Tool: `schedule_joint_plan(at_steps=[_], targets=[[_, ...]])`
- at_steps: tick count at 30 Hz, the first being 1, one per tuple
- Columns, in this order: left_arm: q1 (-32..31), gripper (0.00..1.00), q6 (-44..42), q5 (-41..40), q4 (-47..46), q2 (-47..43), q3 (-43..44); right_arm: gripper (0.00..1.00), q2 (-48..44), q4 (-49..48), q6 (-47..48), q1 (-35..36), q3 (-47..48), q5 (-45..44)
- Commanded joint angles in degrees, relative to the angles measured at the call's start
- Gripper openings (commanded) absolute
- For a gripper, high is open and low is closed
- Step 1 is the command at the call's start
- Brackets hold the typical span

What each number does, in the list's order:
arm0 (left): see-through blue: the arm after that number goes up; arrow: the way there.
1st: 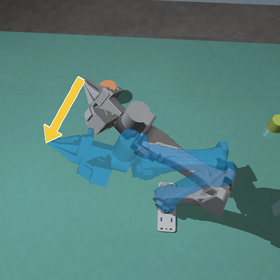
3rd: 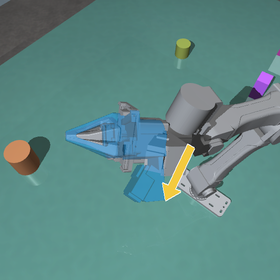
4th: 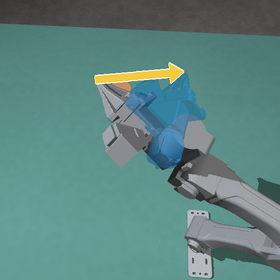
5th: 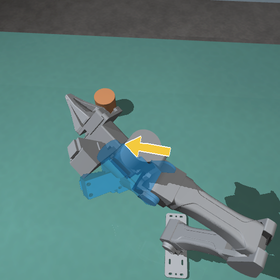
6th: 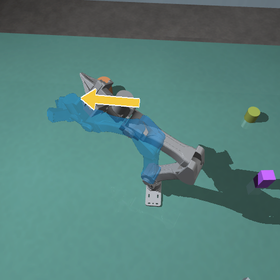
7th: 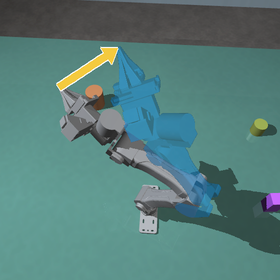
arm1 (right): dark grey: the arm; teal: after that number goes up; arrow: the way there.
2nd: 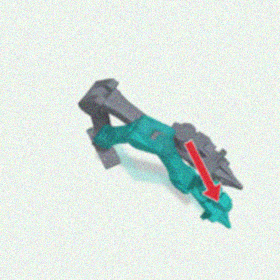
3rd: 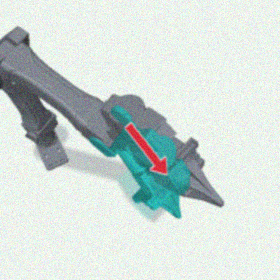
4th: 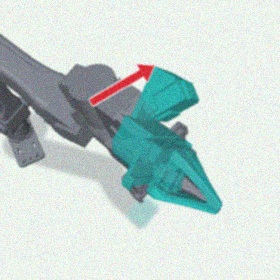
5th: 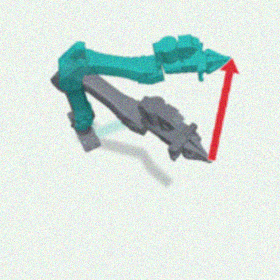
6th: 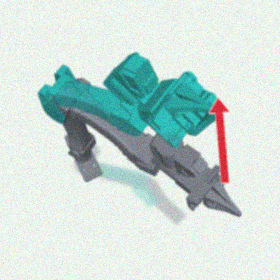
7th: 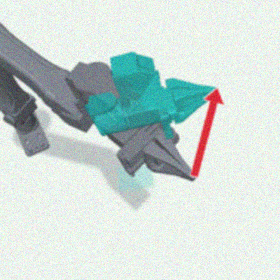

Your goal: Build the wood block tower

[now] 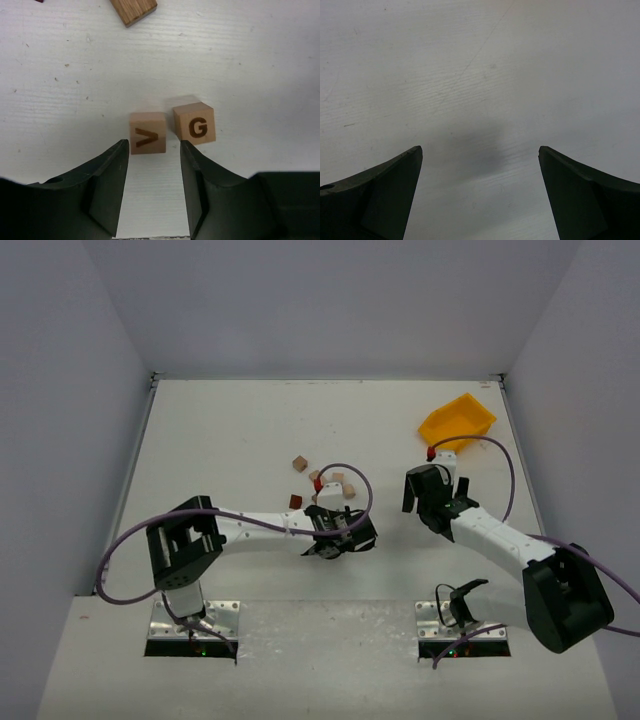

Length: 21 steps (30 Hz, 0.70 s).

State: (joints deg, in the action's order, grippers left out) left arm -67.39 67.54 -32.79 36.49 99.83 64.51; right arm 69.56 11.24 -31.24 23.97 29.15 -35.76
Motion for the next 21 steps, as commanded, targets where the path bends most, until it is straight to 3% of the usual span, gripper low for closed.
schedule_joint_plan(at_steps=[1, 5, 9, 13, 15, 21], targets=[[-2.53, 0.38, -0.27, -4.57, 1.00, -5.91, 1.78, 0.99, -0.58, -1.14, 0.06, -0.24, 1.00, 0.80], [-2.63, 0.20, 2.08, -6.30, 3.68, -8.99, -0.92, 0.99, -2.18, -3.57, 2.27, -0.26, 0.06, 7.46], [0.09, 0.00, 4.70, -3.43, 2.39, -12.37, -7.26, 0.86, -4.65, -5.41, 3.03, -0.24, -1.44, 13.94], [2.83, 0.00, 2.64, 0.96, -5.10, -15.20, -16.40, 0.40, -7.18, -5.77, 3.28, -0.24, -3.98, 20.71], [3.72, 0.00, 0.14, 2.84, -9.87, -15.61, -18.31, 0.28, -7.75, -6.13, 3.55, -0.24, -5.11, 23.71], [5.21, 0.00, -6.73, 7.08, -19.87, -14.56, -22.68, 0.19, -7.24, -10.03, 4.74, 0.03, -7.94, 40.88]])
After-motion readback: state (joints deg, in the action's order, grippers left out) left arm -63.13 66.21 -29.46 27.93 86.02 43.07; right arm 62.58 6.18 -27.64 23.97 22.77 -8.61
